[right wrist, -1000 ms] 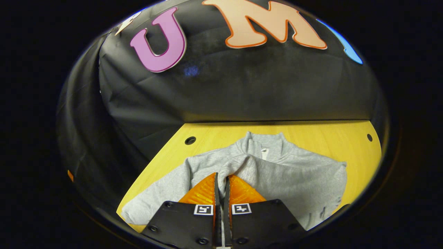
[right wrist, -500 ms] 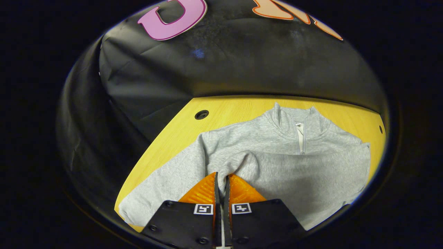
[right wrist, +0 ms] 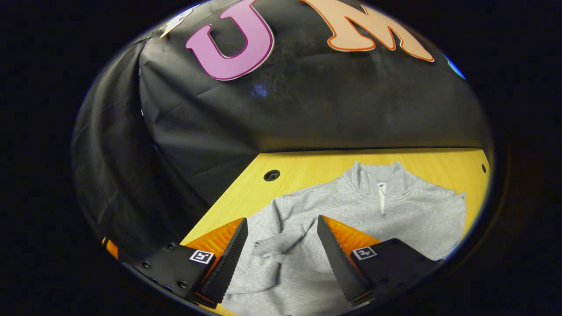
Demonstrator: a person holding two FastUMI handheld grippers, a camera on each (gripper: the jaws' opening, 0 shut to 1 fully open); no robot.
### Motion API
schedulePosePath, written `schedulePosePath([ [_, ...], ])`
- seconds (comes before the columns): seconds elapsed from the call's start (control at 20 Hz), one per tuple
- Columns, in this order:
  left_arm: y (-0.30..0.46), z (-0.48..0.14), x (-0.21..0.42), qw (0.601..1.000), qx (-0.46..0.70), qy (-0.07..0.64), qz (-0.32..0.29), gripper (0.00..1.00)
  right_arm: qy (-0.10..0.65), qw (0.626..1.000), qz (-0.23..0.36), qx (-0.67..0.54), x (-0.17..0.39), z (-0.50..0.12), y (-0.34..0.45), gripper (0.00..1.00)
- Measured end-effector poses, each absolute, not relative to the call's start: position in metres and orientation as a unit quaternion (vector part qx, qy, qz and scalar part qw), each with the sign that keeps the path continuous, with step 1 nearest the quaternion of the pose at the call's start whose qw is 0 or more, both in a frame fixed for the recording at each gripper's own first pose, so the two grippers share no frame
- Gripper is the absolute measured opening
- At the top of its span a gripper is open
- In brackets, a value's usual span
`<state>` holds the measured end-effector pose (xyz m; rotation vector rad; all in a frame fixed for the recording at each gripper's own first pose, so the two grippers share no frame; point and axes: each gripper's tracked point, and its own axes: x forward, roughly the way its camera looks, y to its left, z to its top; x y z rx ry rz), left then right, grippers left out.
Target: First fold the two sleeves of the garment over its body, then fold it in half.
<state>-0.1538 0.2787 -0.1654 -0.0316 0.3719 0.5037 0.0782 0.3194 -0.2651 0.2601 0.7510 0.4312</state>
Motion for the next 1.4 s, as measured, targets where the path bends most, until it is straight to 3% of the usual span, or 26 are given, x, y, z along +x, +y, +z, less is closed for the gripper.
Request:
schedulePosePath([
  [0.05, 0.276, -0.178, -0.154, 0.951, -0.020, 0.193, 0.241, 1.00, 0.359, 0.902, 0.206, 0.128, 0.077, -0.259, 0.312, 0.94],
  [0.1, 0.272, -0.190, -0.152, 0.950, -0.024, 0.205, 0.233, 0.95, 0.355, 0.904, 0.202, 0.128, 0.076, -0.254, 0.305, 0.98],
  [0.6, 0.247, -0.310, -0.169, 0.917, -0.074, 0.333, 0.206, 0.96, 0.311, 0.934, 0.164, 0.065, 0.061, -0.223, 0.211, 0.94],
  [0.9, 0.246, -0.332, -0.175, 0.903, -0.092, 0.366, 0.204, 0.96, 0.310, 0.938, 0.139, 0.067, 0.055, -0.215, 0.175, 0.98],
  [1.2, 0.242, -0.341, -0.171, 0.902, -0.096, 0.371, 0.200, 0.99, 0.302, 0.941, 0.125, 0.084, 0.056, -0.205, 0.152, 0.95],
  [1.4, 0.239, -0.341, -0.170, 0.903, -0.102, 0.374, 0.187, 0.92, 0.308, 0.937, 0.129, 0.103, 0.049, -0.201, 0.145, 0.98],
])
